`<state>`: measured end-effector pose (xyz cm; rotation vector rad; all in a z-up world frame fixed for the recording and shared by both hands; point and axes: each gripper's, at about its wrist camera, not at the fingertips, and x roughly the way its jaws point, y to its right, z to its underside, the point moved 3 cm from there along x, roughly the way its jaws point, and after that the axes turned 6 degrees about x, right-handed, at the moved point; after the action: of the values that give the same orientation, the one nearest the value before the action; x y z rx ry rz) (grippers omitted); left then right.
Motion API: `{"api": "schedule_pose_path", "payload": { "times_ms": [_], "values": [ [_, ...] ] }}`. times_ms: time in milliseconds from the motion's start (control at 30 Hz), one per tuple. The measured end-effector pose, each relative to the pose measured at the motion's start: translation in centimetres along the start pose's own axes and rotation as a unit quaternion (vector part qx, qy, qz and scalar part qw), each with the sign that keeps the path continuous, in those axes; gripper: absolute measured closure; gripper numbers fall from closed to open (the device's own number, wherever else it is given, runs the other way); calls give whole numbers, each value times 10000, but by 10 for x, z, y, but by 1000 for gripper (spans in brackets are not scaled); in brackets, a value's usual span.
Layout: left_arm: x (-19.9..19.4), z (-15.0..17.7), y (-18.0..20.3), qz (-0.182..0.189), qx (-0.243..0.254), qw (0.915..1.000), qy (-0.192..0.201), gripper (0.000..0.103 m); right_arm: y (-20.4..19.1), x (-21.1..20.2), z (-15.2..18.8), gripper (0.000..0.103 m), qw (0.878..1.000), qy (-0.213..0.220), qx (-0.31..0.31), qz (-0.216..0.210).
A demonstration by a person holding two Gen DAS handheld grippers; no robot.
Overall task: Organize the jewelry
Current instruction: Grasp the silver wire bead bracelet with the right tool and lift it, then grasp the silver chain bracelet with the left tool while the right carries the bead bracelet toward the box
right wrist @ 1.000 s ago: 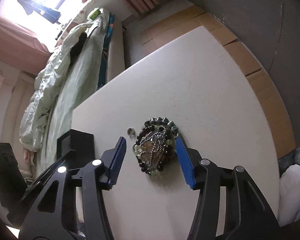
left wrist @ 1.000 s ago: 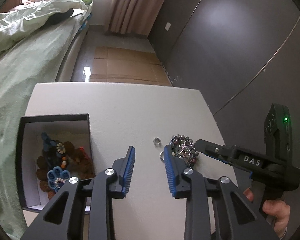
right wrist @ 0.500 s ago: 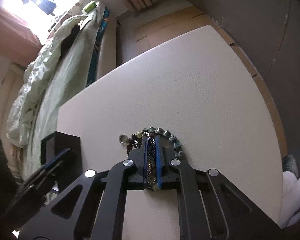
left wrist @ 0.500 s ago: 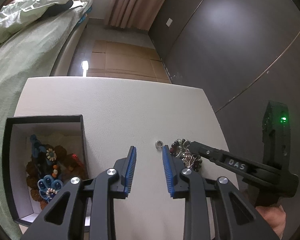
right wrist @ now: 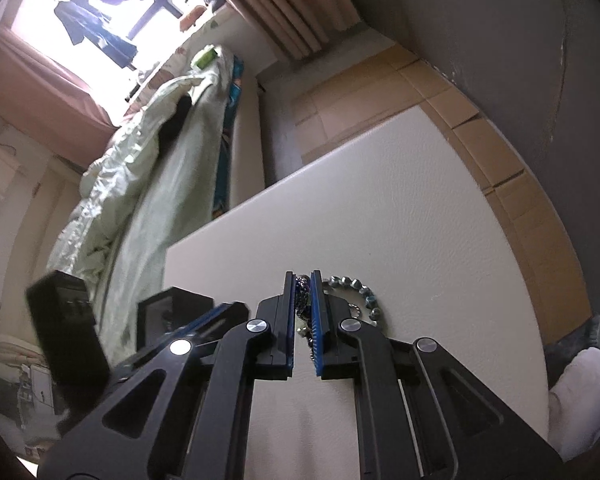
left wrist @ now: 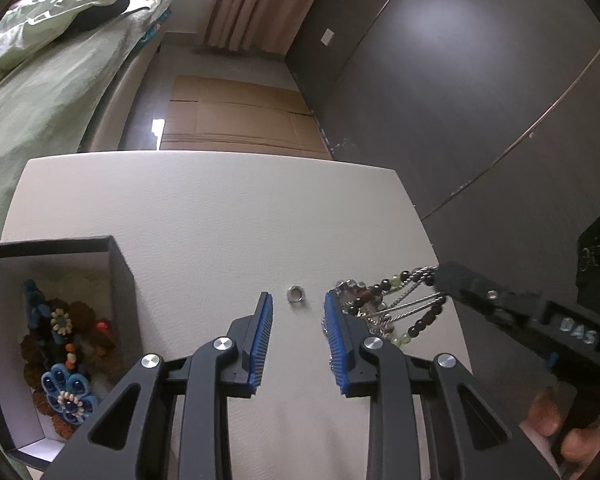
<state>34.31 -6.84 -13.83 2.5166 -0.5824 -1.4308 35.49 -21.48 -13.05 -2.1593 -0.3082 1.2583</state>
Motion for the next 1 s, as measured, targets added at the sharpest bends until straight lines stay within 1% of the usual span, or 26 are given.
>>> {"api": "schedule_pose_path", "payload": {
  "times_ms": [100, 233, 333, 533, 633, 667, 700, 733, 800, 867, 1000],
  "values": [
    [4, 1, 1, -18, -5, 10000, -53, 79, -2, -10, -1, 95, 9998, 47, 40, -209],
    [5, 1, 0, -72, -6, 10000, -65, 79, -11, -32, -4, 95, 9981, 282, 8, -552],
    [8, 2, 1, -99, 7, 9999, -102, 79, -14, -42, -5, 95, 9969, 349, 3, -699],
    [17, 5, 14, -93, 234, 9995, -174, 79, -10, -48, -8, 95, 9961, 405, 84, -773],
    [16, 4, 29, -18, 497, 9987, -134, 77, -9, -56, -9, 95, 9943, 468, 139, -947],
    [16, 4, 33, 2, 576, 9982, -141, 75, -10, -61, -10, 95, 9937, 525, 129, -979],
    [15, 5, 37, 39, 648, 9978, -149, 71, -11, -64, -10, 95, 9933, 566, 122, -1003],
    [14, 6, 45, 100, 759, 9970, -144, 56, -12, -69, -10, 95, 9925, 622, 116, -1045],
    [12, 10, 54, 99, 918, 9957, -79, 39, -15, -78, -10, 95, 9911, 705, 111, -1128],
    [9, 13, 67, 116, 1176, 9930, -47, 38, -16, -83, -8, 95, 9900, 734, 103, -1199],
    [12, 18, 79, 118, 1338, 9909, -94, 38, -23, -93, -6, 95, 9869, 788, 127, -1406]
  ]
}}
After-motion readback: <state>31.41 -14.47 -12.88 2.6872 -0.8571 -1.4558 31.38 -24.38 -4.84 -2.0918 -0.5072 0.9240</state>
